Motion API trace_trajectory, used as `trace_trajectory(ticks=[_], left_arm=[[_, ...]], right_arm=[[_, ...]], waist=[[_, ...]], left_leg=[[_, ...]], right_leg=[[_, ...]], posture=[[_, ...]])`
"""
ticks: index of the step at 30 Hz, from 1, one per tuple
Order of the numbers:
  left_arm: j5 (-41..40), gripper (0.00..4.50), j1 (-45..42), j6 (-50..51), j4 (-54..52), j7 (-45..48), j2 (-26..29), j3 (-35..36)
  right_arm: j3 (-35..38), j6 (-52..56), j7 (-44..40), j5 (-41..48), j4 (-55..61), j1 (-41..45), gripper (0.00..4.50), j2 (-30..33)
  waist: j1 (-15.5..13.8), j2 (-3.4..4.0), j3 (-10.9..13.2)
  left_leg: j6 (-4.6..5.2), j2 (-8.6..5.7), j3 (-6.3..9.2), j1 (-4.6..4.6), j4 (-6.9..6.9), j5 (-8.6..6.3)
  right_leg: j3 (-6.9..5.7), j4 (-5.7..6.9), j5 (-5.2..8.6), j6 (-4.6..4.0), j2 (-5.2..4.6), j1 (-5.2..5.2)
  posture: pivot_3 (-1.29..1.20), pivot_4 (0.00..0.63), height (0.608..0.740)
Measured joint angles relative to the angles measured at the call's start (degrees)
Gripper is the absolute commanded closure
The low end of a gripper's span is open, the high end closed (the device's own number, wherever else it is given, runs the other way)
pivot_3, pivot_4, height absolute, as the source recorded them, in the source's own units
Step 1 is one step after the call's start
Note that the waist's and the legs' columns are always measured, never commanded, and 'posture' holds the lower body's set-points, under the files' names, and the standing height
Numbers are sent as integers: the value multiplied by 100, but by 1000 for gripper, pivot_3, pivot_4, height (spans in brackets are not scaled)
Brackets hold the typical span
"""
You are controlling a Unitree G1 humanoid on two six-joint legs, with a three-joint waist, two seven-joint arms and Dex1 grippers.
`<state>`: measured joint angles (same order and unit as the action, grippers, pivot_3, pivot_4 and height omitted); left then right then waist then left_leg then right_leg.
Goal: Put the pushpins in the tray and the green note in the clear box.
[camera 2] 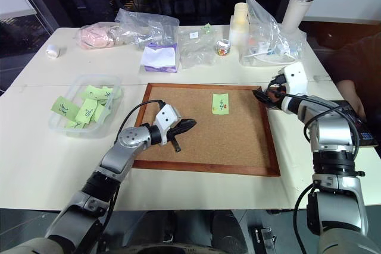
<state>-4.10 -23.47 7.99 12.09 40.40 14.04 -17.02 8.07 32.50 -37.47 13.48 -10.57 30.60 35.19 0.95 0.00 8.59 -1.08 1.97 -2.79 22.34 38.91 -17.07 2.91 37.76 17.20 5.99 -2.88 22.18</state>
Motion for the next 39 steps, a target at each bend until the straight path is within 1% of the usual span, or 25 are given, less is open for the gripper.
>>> trace_trajectory(ticks=[2, 3, 6, 11, 17, 27, 30, 34, 35, 39], left_arm=[[0, 4500, -5, 0, 0, -10, -5, -1], [0, 4500, -6, 0, 0, -14, -11, -3], [0, 4500, 4, 1, -23, -18, -16, -2], [-2, 4500, 21, 2, -52, -20, -12, 15], [-1, 4500, 17, 2, -52, -21, -13, 39], [-1, 4500, 70, 2, -102, -39, 4, 46], [-1, 4500, 73, 2, -113, -45, 18, 47], [-1, 4500, 74, 3, -116, -49, 23, 47], [-1, 4500, 74, 2, -117, -50, 23, 48], [-1, 4500, 80, 2, -122, -50, 28, 50]], right_arm=[[-204, 120, -29, 81, 327, -124, 825, -224], [-299, 164, -34, 94, 405, -147, 1251, -302], [-549, 214, -83, 90, 585, -158, 1251, -336], [-712, 230, -127, 94, 650, -164, 1251, -381], [-853, 227, -62, 89, 658, -176, 1251, -690], [-1006, -26, -44, -79, 299, -212, 1251, -809], [-1038, -93, -46, -135, 136, -214, 2047, -825], [-1107, -204, -68, -191, 9, -218, 4060, -839], [-1094, -252, -40, -222, -22, -217, 4462, -840], [-1094, -293, -56, -236, -49, -216, 4462, -836]], waist=[[0, 0, 0], [-3, -1, 0], [-13, -1, 1], [-7, -2, 1], [-5, -2, 1], [0, -2, 2], [1, -2, 1], [2, -2, 2], [3, -2, 2], [4, -3, 2]], left_leg=[[0, 0, 1, 0, 0, 0], [0, 0, 1, 2, 0, 0], [2, -1, 1, 6, -1, -1], [3, -1, 2, 5, -8, -2], [4, -1, 2, 5, -9, -2], [4, 0, 2, 5, -14, -2], [4, 0, 2, 5, -17, -2], [4, 0, 2, 5, -18, -2], [4, 0, 2, 5, -19, -2], [4, 0, 2, 3, -24, -2]], right_leg=[[0, 0, 0, 0, 0, 0], [-1, 0, 0, 0, -1, 2], [-2, -7, 0, 0, -3, 4], [-4, -12, 0, 0, -2, 4], [-4, -14, 0, -1, -2, 4], [-4, -20, 0, -1, -2, 4], [-5, -20, 0, -1, -2, 5], [-5, -21, 0, -1, -1, 5], [-4, -21, 0, -1, -2, 5], [-4, -22, 0, -1, -2, 5]], posture=[[0, 150, 740], [0, 150, 740], [0, 150, 740], [0, 150, 740], [0, 150, 740], [0, 150, 740], [0, 150, 740], [0, 150, 740], [0, 150, 740], [0, 150, 740]])
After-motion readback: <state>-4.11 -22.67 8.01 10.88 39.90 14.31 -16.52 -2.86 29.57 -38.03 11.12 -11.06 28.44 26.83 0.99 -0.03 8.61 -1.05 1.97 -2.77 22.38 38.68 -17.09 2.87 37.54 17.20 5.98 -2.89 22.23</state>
